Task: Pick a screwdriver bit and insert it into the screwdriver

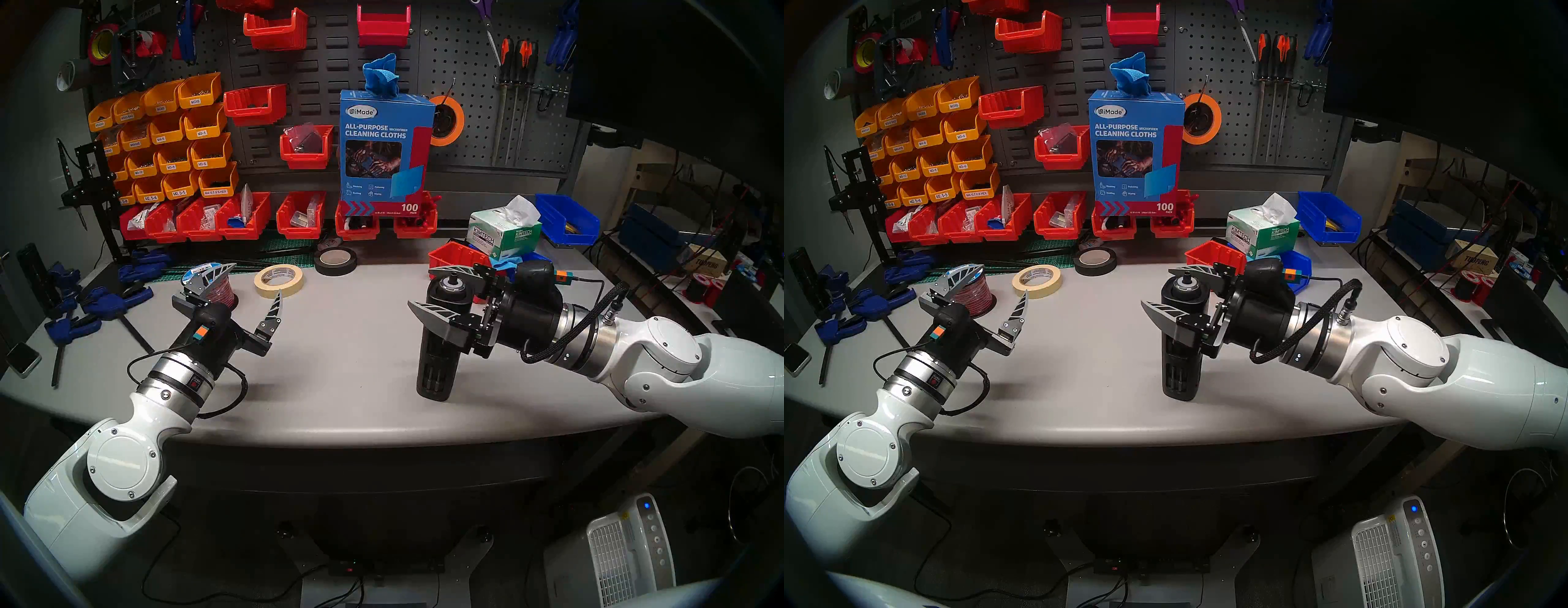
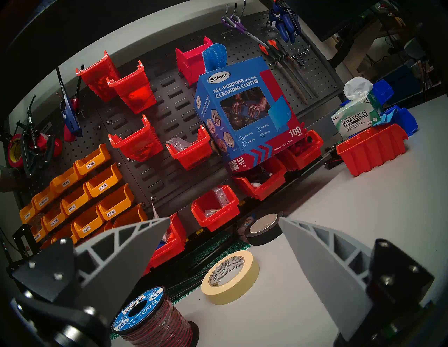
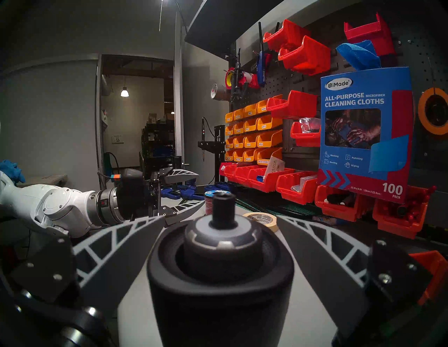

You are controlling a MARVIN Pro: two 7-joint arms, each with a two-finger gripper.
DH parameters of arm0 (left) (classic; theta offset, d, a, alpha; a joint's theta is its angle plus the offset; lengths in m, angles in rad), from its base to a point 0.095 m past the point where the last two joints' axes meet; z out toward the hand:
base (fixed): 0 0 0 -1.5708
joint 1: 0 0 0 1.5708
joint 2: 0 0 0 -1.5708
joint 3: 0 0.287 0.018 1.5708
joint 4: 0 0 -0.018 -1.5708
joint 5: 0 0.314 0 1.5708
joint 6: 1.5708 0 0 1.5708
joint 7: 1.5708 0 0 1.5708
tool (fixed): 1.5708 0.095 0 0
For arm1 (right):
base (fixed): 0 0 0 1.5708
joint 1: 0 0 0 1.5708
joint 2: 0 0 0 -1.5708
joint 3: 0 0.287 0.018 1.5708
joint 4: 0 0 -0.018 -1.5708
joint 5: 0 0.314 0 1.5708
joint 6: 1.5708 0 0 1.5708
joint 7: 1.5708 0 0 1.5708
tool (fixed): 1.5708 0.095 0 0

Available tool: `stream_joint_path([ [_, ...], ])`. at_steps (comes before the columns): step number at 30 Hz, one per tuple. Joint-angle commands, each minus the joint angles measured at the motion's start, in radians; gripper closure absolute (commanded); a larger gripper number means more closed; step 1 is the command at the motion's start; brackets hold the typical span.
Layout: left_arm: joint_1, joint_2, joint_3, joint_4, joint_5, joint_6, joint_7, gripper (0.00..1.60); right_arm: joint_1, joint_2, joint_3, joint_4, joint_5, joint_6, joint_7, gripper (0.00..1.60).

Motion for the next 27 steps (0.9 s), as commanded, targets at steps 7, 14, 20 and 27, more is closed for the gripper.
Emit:
stream_joint_path([
  [7,-0.008,0.001,-0.019,-0.026,-0.003,-0.012,0.003,0.00,0.023,0.000,0.024,-0.007,-0.003,-0.017,-0.003,0.00],
  [14,-0.008,0.001,-0.019,-0.026,-0.003,-0.012,0.003,0.00,0.023,0.000,0.024,-0.007,-0.003,-0.017,-0.003,0.00],
  [20,-0.008,0.001,-0.019,-0.026,-0.003,-0.012,0.003,0.00,0.023,0.000,0.024,-0.007,-0.003,-0.017,-0.003,0.00],
  [27,-0.008,0.001,-0.019,-0.026,-0.003,-0.012,0.003,0.00,0.023,0.000,0.024,-0.007,-0.003,-0.017,-0.003,0.00],
])
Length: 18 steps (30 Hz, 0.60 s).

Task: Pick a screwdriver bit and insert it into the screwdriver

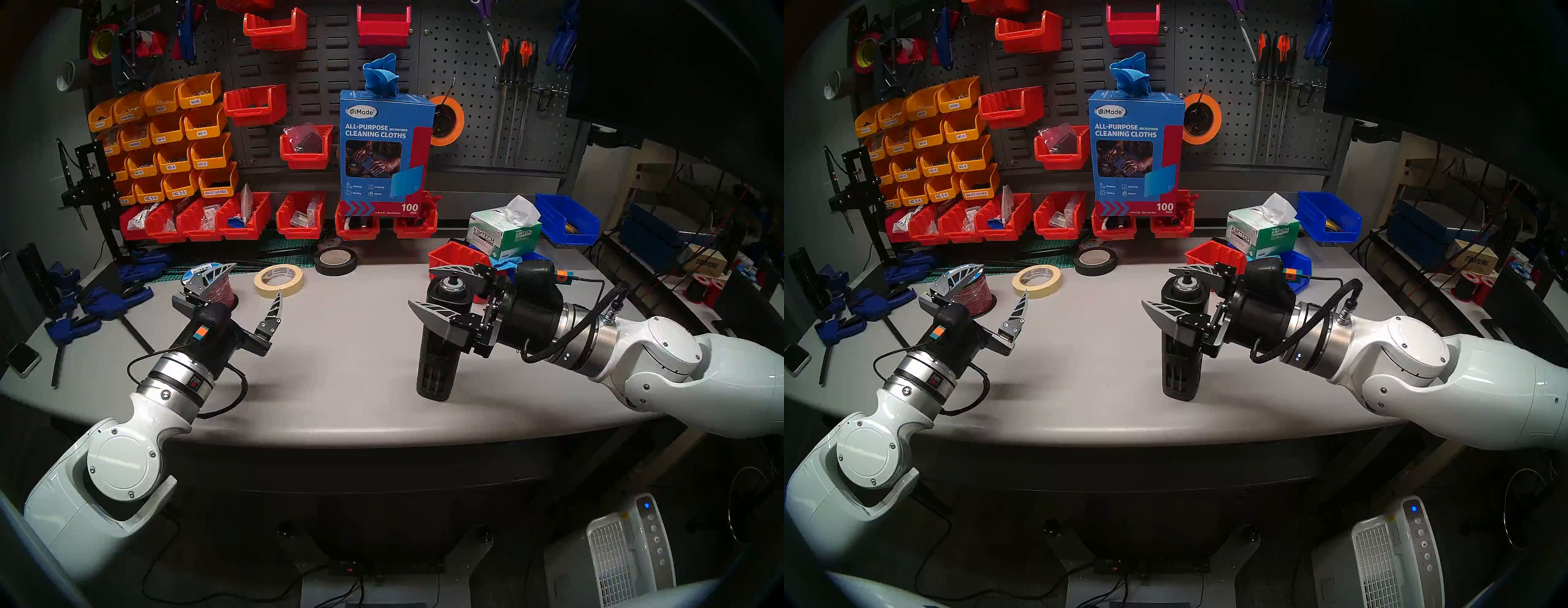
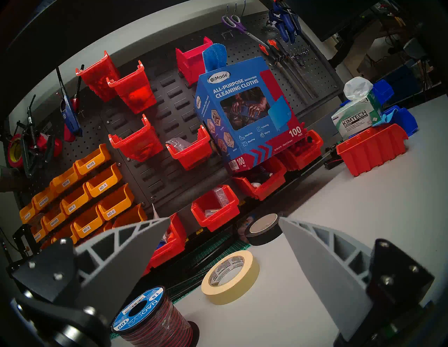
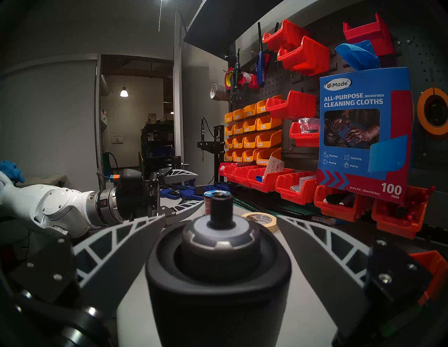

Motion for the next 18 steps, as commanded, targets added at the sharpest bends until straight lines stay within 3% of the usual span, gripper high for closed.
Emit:
stream_joint_path([
  [1,-0.009,0.001,-0.018,-0.026,-0.002,-0.012,0.003,0.00,0.023,-0.001,0.024,-0.007,-0.003,-0.016,-0.002,0.00],
  [5,-0.009,0.001,-0.018,-0.026,-0.002,-0.012,0.003,0.00,0.021,0.001,0.022,0.001,-0.022,-0.020,-0.026,0.00],
  [18,-0.009,0.001,-0.019,-0.026,-0.002,-0.012,0.003,0.00,0.021,-0.012,0.022,0.016,-0.025,-0.013,0.008,0.00],
])
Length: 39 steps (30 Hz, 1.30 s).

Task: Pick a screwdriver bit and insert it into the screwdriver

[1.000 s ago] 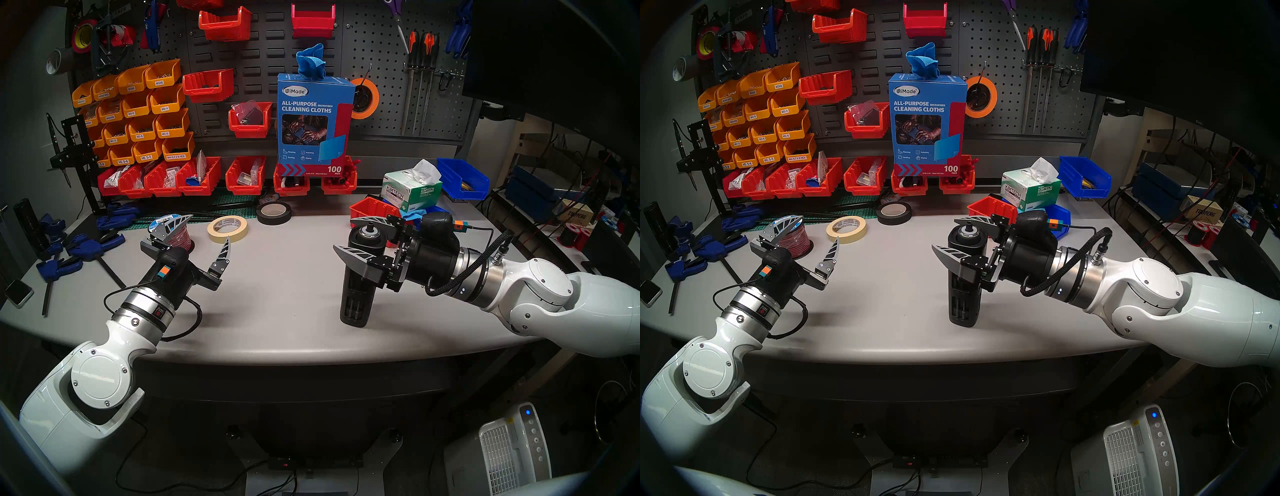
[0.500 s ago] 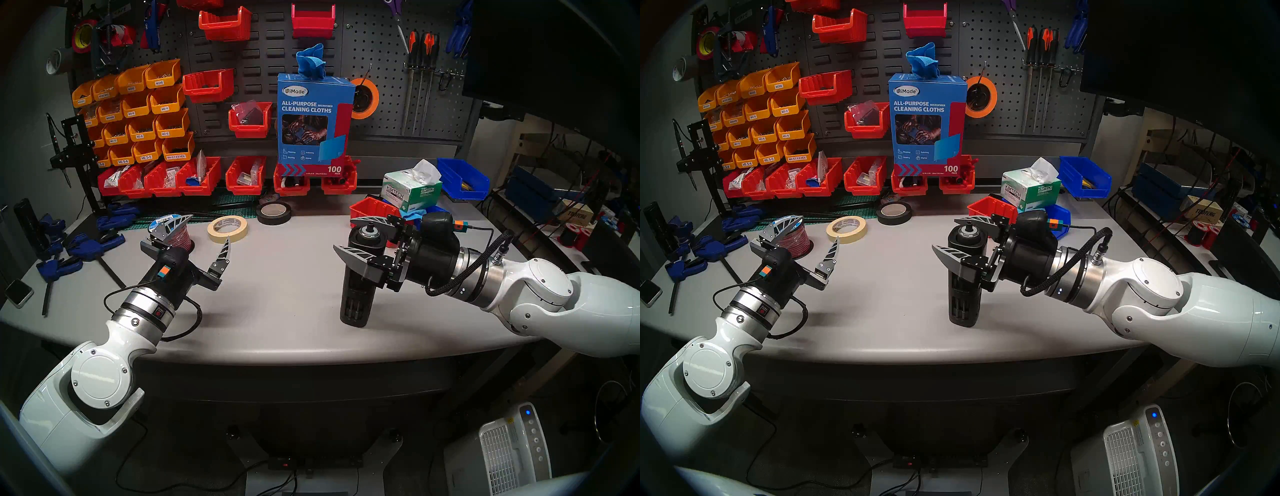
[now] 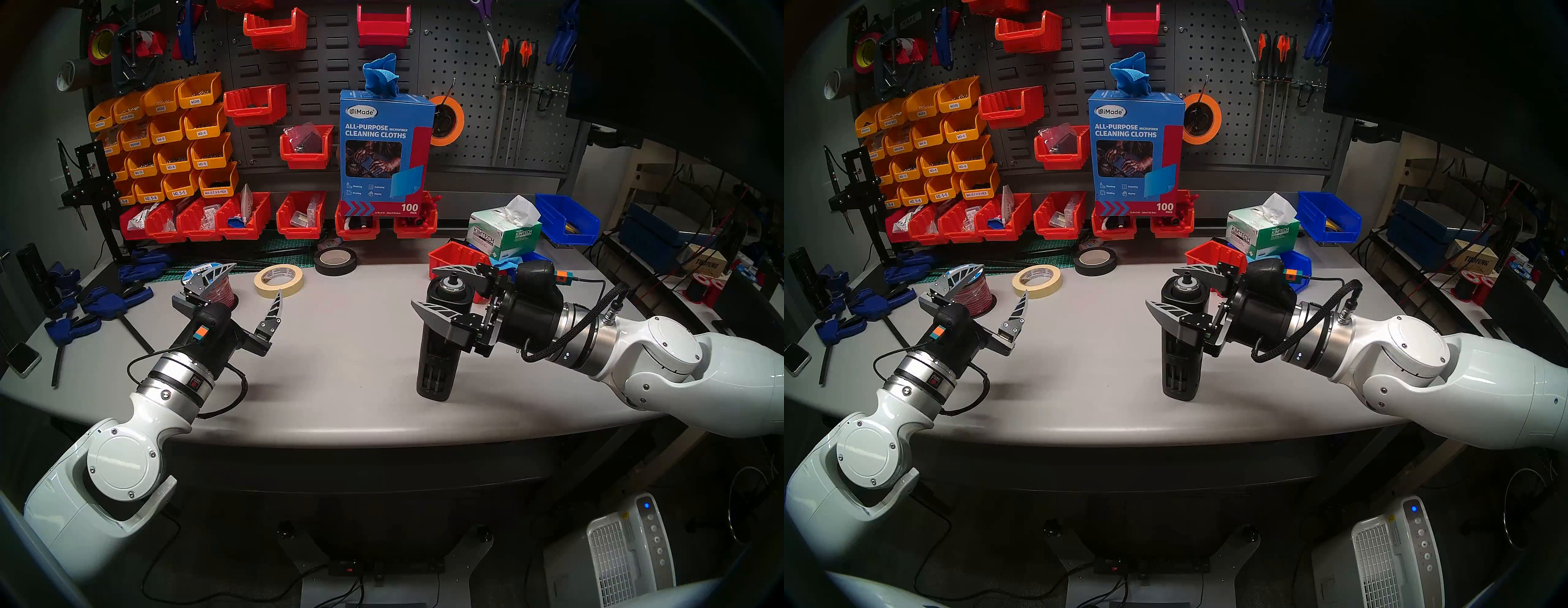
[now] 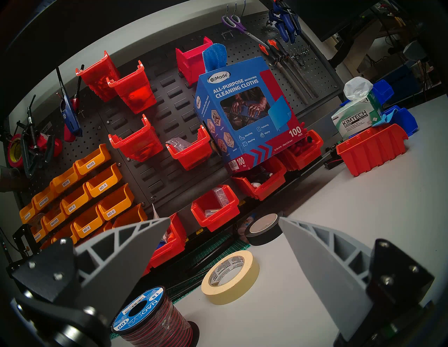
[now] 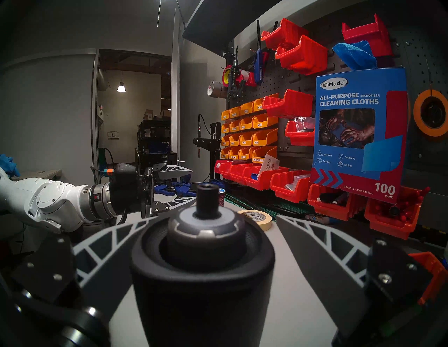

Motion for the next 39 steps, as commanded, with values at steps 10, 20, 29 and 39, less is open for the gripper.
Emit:
stream_joint_path([
  [10,-0.008,0.001,-0.019,-0.026,-0.003,-0.012,0.003,0.00,0.017,-0.012,0.018,0.002,0.007,-0.015,0.038,0.00],
  [20,-0.008,0.001,-0.019,-0.026,-0.003,-0.012,0.003,0.00,0.019,-0.016,0.017,0.007,0.003,-0.009,0.044,0.46],
  [29,-0.009,0.001,-0.019,-0.026,-0.003,-0.012,0.003,0.00,0.021,-0.027,0.020,0.013,-0.005,-0.012,0.030,1.11],
  [39,-0.009,0.001,-0.018,-0.026,-0.002,-0.012,0.003,0.00,0.025,-0.085,0.028,0.038,-0.009,-0.016,0.008,1.60],
])
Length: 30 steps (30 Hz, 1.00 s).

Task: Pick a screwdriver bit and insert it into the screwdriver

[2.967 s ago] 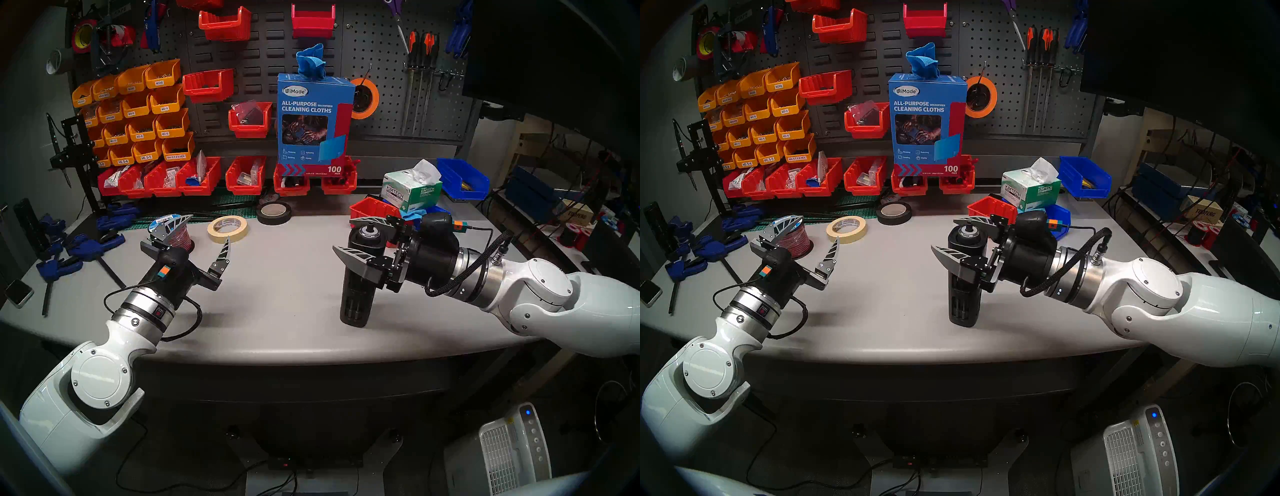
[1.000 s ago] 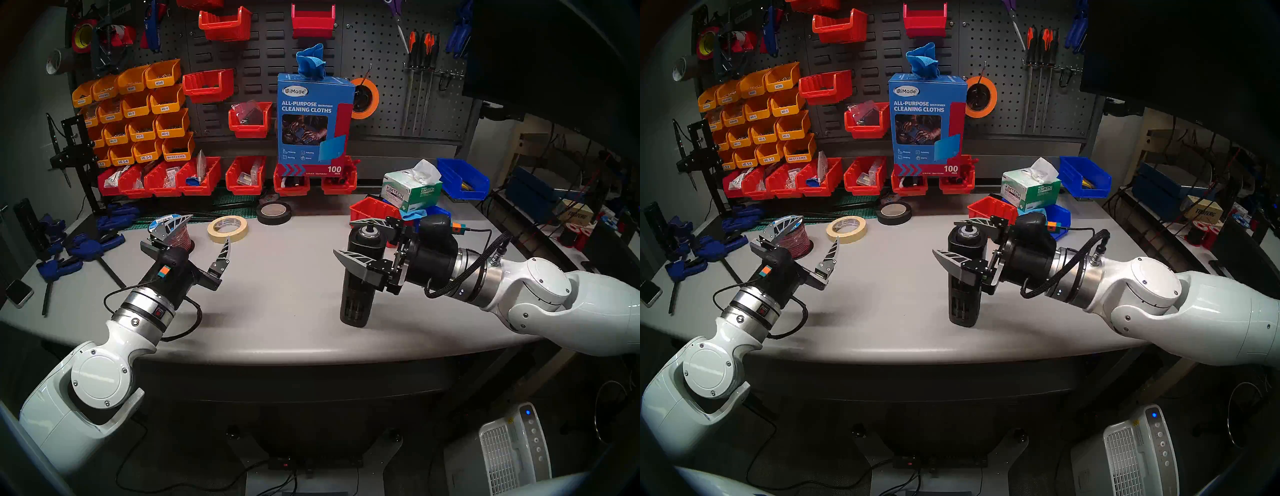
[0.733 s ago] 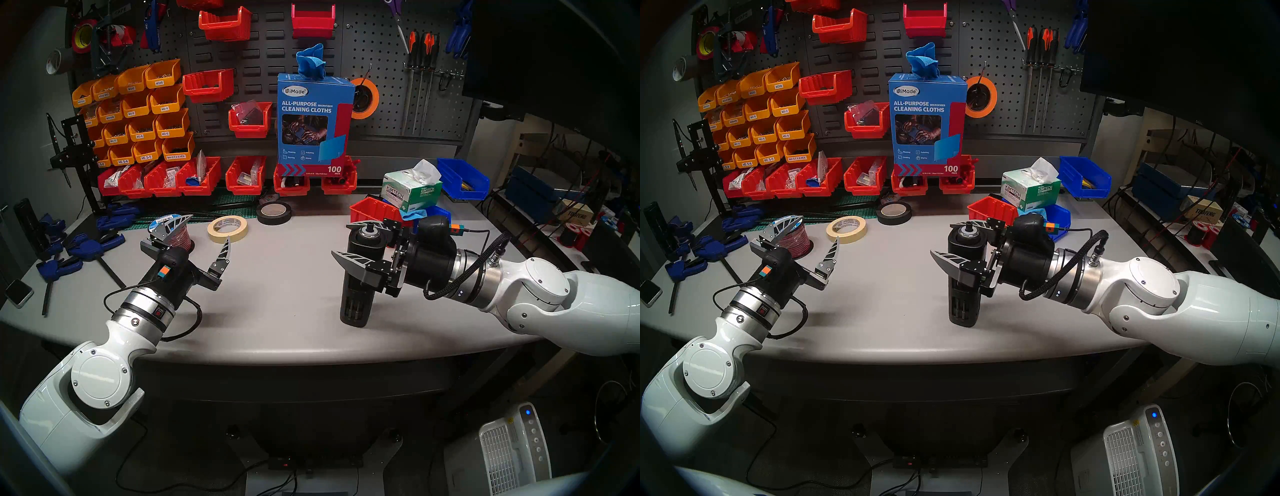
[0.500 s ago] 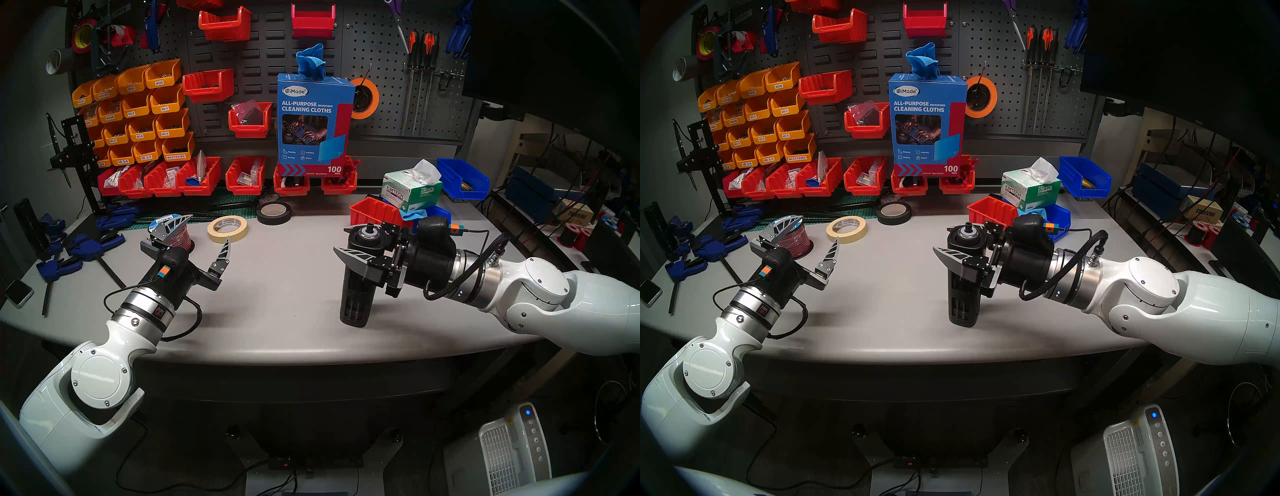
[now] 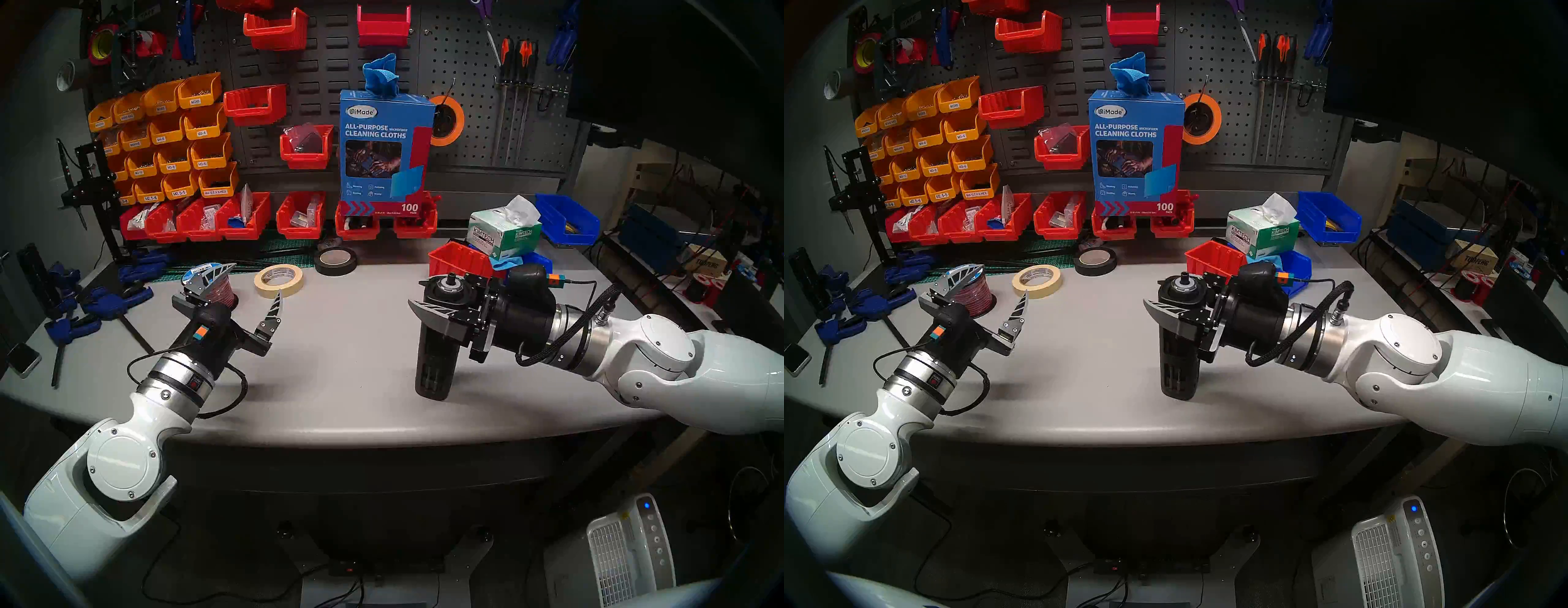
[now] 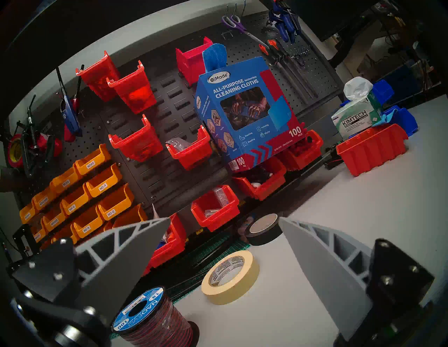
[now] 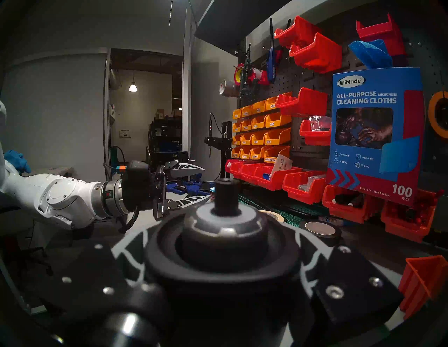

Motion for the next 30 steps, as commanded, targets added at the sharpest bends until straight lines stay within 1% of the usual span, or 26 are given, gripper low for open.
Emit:
stream_joint_path([
  [1,-0.009,0.001,-0.018,-0.025,-0.002,-0.012,0.003,0.00,0.024,-0.047,0.028,0.019,-0.001,-0.015,-0.019,1.60],
  [6,-0.009,0.001,-0.018,-0.025,-0.002,-0.012,0.004,0.00,0.025,-0.091,0.032,0.053,-0.003,-0.021,-0.028,1.60],
  [7,-0.009,0.001,-0.018,-0.025,-0.002,-0.012,0.004,0.00,0.025,-0.091,0.032,0.053,-0.003,-0.021,-0.028,1.60],
  [11,-0.010,0.001,-0.017,-0.025,-0.002,-0.011,0.004,0.00,0.025,-0.137,0.036,0.078,0.000,-0.022,-0.036,1.60],
  [12,-0.010,0.001,-0.017,-0.025,-0.002,-0.011,0.004,0.00,0.023,-0.160,0.037,0.094,0.004,-0.024,-0.038,1.60],
  [13,-0.010,0.001,-0.017,-0.025,-0.002,-0.011,0.004,0.00,0.023,-0.160,0.037,0.094,0.004,-0.024,-0.038,1.60],
  [30,-0.010,0.001,-0.017,-0.025,-0.002,-0.011,0.004,0.00,0.002,-0.345,0.035,0.223,0.045,-0.063,-0.054,1.60],
])
